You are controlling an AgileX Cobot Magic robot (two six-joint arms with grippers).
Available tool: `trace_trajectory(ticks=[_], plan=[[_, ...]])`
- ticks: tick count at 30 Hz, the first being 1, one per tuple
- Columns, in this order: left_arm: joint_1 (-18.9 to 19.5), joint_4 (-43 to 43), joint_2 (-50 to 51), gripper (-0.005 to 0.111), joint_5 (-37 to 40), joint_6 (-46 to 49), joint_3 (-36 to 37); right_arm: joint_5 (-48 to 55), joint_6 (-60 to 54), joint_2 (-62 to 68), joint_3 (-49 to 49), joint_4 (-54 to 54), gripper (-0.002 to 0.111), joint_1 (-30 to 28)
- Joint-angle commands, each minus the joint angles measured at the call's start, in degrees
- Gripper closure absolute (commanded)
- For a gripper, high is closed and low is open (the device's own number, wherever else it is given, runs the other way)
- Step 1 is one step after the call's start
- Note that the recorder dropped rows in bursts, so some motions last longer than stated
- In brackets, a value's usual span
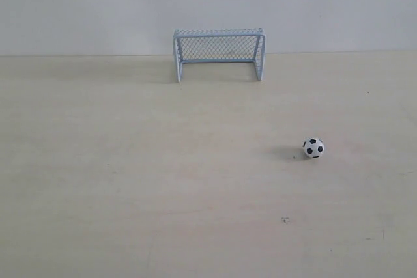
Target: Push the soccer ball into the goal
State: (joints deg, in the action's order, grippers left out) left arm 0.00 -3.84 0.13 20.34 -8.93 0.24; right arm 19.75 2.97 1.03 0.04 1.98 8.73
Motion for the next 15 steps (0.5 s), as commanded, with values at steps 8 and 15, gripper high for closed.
trace_trajectory(ticks=[8, 15], plan=[[0.11, 0.26, -0.13, 0.1, -0.87, -0.53, -0.24, -0.66, -0.33, -0.4, -0.04, 0.43, 0.108, -0.19], [0.11, 0.26, -0.13, 0.1, -0.87, -0.53, -0.24, 0.14, 1.46, -0.4, -6.76, 0.4, 0.108, -0.19]])
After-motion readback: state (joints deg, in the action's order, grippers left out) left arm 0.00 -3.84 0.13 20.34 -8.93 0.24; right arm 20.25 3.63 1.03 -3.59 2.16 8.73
